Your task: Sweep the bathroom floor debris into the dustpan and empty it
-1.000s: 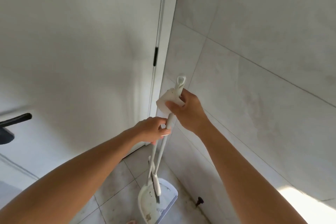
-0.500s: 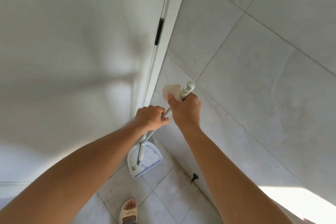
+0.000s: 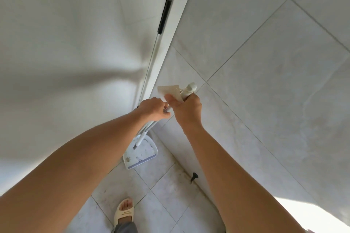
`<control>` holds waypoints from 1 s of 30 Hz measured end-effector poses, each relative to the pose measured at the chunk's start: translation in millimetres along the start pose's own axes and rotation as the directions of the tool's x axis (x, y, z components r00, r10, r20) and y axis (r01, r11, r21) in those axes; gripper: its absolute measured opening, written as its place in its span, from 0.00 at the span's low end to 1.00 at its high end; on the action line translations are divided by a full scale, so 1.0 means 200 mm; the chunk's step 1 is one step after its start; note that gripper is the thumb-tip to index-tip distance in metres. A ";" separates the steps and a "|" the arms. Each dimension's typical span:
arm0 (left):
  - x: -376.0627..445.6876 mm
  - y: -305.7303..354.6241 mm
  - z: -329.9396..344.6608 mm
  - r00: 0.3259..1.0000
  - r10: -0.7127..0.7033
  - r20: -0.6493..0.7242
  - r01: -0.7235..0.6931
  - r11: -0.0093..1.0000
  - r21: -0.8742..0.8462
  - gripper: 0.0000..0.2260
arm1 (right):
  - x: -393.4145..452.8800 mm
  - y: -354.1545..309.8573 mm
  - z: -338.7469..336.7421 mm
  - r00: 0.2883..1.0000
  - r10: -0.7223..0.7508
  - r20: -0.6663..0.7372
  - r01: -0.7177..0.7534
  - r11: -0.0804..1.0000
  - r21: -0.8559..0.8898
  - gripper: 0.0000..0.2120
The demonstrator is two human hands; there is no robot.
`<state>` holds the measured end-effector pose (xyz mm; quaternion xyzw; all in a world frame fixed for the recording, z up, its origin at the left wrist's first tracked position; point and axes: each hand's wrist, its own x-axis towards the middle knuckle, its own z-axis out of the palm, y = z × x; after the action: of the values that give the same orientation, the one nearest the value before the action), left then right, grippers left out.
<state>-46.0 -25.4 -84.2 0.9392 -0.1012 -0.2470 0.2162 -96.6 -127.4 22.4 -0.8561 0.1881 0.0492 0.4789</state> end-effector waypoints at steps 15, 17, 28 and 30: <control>0.28 -0.11 0.01 0.997 0.051 -0.065 -0.047 0.997 0.063 0.16 | 0.24 -0.02 -0.01 0.969 0.123 0.212 -0.141 0.988 0.069 0.17; 0.26 -0.11 0.00 0.993 0.075 -0.090 -0.068 0.995 0.070 0.16 | 0.23 -0.04 -0.03 0.966 0.124 0.226 -0.144 0.987 0.075 0.17; 0.03 -0.05 -0.23 0.999 -0.008 -0.042 0.004 0.994 -0.113 0.18 | 0.14 -0.11 -0.14 0.937 0.174 0.302 -0.207 0.975 0.082 0.31; -0.04 -0.04 -0.30 1.000 0.003 -0.029 -0.006 0.994 -0.107 0.18 | 0.14 -0.10 -0.18 0.949 0.184 0.257 -0.210 0.975 0.076 0.35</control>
<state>-21.5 5.9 -38.1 0.9295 -0.0870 -0.2379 0.2682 -66.5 -155.2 50.2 -0.7944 0.2137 0.1938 0.5345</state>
